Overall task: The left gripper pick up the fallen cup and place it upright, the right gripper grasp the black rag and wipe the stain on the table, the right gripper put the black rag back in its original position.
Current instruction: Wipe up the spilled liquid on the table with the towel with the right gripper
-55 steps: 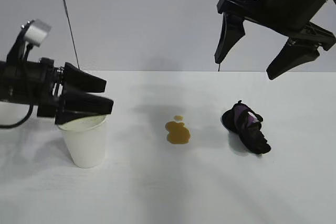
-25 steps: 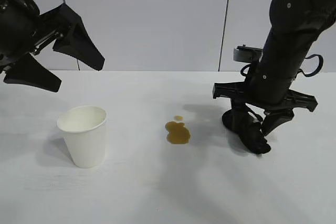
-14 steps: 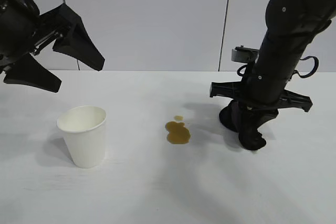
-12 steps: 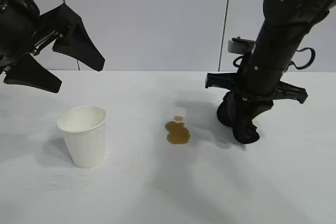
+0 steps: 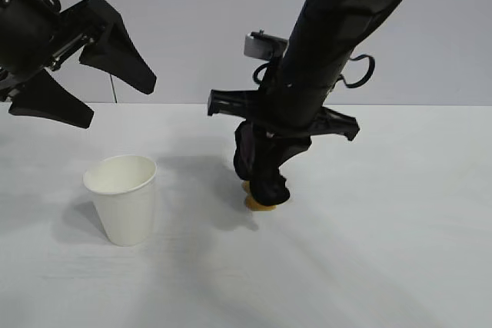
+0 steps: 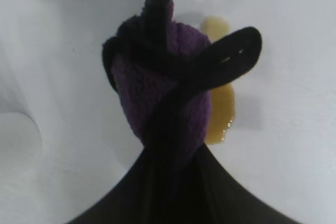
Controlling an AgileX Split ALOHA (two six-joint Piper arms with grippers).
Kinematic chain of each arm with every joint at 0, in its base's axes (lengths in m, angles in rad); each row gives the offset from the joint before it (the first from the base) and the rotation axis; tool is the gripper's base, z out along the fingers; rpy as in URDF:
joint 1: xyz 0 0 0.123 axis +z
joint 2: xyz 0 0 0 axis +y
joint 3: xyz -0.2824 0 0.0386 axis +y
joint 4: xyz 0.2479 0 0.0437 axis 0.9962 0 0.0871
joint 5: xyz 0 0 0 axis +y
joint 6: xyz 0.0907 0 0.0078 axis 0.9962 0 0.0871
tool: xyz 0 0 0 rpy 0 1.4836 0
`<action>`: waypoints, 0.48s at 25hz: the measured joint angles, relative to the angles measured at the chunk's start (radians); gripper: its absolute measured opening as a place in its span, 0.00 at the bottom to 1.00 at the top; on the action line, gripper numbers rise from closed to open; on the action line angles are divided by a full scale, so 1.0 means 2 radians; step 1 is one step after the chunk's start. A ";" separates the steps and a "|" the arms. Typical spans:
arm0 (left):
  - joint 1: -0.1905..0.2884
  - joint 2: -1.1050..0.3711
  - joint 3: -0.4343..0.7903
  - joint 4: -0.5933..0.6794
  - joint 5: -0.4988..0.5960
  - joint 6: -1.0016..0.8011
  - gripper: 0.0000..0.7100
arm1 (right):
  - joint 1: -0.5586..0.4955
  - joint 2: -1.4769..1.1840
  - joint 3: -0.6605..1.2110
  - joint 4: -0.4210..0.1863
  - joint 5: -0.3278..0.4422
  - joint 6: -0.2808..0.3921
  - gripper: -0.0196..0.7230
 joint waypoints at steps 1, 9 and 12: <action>0.000 0.000 0.000 0.000 0.000 0.000 0.98 | 0.003 0.012 0.000 0.000 -0.008 0.000 0.17; -0.001 0.000 0.000 0.000 0.004 0.000 0.98 | 0.006 0.047 -0.005 -0.024 -0.029 0.025 0.17; -0.002 0.000 0.000 0.001 0.008 0.000 0.98 | -0.010 0.048 -0.006 -0.072 -0.031 0.068 0.17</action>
